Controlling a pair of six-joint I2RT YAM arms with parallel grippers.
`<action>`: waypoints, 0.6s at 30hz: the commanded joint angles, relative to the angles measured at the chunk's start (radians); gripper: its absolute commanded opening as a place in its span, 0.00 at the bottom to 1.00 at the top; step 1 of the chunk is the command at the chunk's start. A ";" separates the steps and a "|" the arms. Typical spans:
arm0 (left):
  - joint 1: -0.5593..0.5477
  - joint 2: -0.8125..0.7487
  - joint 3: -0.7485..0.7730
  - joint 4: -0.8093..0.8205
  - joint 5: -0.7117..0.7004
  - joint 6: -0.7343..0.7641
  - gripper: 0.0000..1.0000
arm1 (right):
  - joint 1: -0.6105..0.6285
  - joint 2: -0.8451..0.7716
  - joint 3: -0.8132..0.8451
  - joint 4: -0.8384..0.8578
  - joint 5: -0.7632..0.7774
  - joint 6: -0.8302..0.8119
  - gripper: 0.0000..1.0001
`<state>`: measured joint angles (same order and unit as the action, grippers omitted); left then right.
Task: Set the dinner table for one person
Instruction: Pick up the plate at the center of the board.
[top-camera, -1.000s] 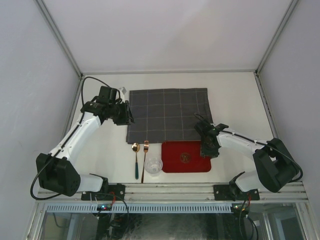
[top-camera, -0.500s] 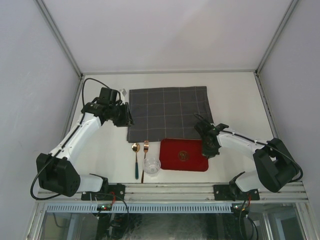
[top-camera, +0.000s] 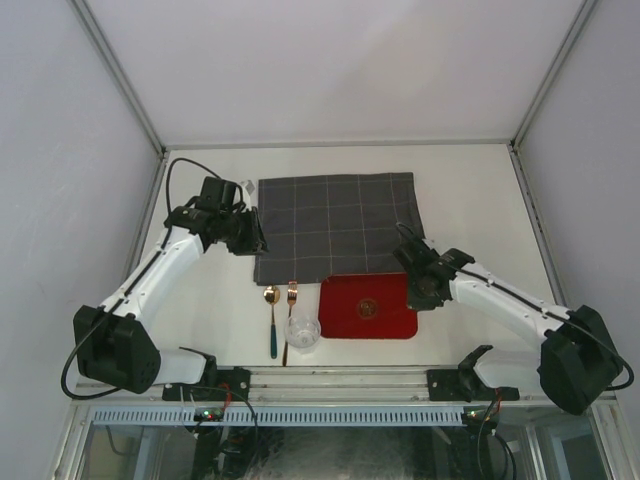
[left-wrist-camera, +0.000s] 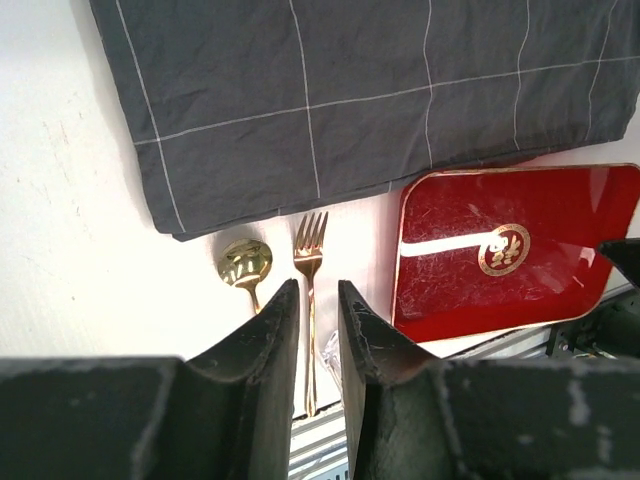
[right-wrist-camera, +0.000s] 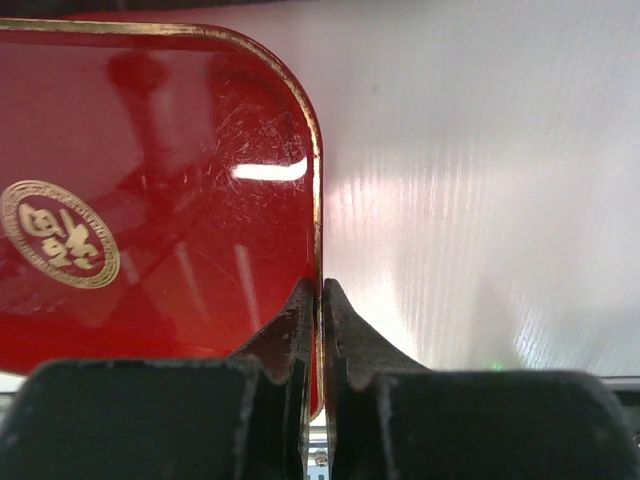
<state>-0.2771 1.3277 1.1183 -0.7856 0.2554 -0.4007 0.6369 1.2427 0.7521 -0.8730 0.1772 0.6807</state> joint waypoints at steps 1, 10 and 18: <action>-0.016 0.002 0.000 0.036 0.005 -0.010 0.26 | 0.021 -0.067 0.087 -0.075 0.059 0.015 0.00; -0.028 0.019 -0.007 0.050 0.005 -0.012 0.25 | 0.055 -0.076 0.134 -0.110 0.079 0.025 0.00; -0.033 0.034 -0.012 0.061 0.011 -0.012 0.24 | 0.090 -0.078 0.193 -0.148 0.099 0.033 0.00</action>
<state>-0.2996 1.3579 1.1088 -0.7624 0.2569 -0.4076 0.7052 1.1854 0.8841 -1.0046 0.2394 0.6960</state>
